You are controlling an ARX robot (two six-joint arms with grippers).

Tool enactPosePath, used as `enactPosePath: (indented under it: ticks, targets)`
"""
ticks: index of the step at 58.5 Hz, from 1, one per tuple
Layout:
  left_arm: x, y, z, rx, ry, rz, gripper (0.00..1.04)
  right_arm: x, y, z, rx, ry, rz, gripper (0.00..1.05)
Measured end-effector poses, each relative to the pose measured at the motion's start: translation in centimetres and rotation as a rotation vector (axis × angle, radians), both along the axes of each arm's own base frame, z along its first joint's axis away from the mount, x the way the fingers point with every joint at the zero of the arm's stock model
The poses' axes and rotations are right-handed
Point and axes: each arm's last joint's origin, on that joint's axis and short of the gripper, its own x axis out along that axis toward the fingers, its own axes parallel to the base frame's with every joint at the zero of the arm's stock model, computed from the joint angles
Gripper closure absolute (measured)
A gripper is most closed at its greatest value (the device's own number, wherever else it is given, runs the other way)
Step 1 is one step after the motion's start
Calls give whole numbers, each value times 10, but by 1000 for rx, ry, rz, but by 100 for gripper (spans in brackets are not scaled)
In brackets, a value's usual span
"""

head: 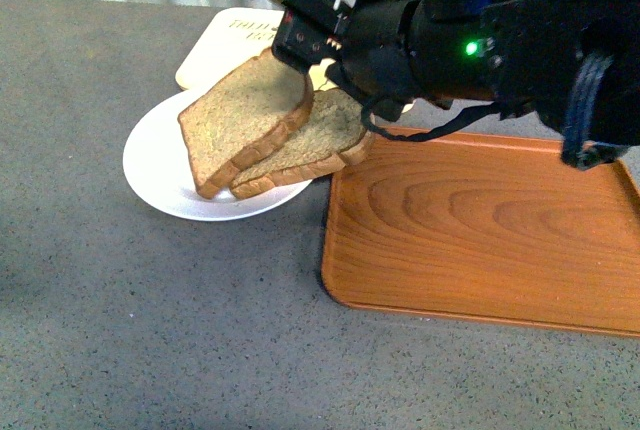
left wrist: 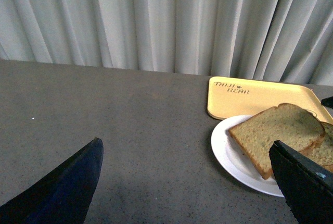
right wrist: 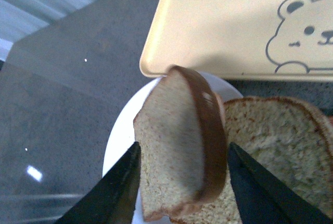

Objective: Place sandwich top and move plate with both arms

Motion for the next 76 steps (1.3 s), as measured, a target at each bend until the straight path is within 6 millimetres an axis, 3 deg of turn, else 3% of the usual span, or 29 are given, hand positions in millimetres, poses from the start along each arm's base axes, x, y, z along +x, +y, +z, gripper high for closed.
enactPosePath:
  ticks: [10,11,14,17,22,35,38,39,43,49,55,65,76]
  targets:
    - [0,0,0,0,0,0,9,-12,-34,29,-75,-138,-146,19]
    - [0,0,0,0,0,0,9,-14,-36,31,-93,-165,-169,20]
    - [0,0,0,0,0,-1,9,-26,-52,41,-190,-318,-308,29]
    - [0,0,0,0,0,0,9,-51,-78,49,-325,-450,-405,41]
    - [0,0,0,0,0,0,9,-82,-111,53,-450,-522,-435,60]
    - [0,0,0,-1,0,-1,9,-127,-148,31,-539,-494,-396,101]
    - [0,-1,0,-75,137,-126,9,-135,-154,31,-543,-504,-393,103]
    - [2,-2,2,-183,279,-214,9,-139,-157,31,-544,-507,-397,103]
    - [22,-9,14,-411,477,-368,9,-151,-163,29,-545,-509,-391,103]
    - [60,-13,26,-542,508,-371,9,-167,-173,24,-553,-498,-398,103]
    - [93,-13,23,-628,525,-345,9,-177,-178,18,-547,-512,-402,103]
    - [151,-13,-2,-784,575,-268,9,-192,-184,13,-551,-497,-392,103]
    - [185,-14,-40,-883,635,-190,9,-206,-197,13,-551,-496,-399,103]
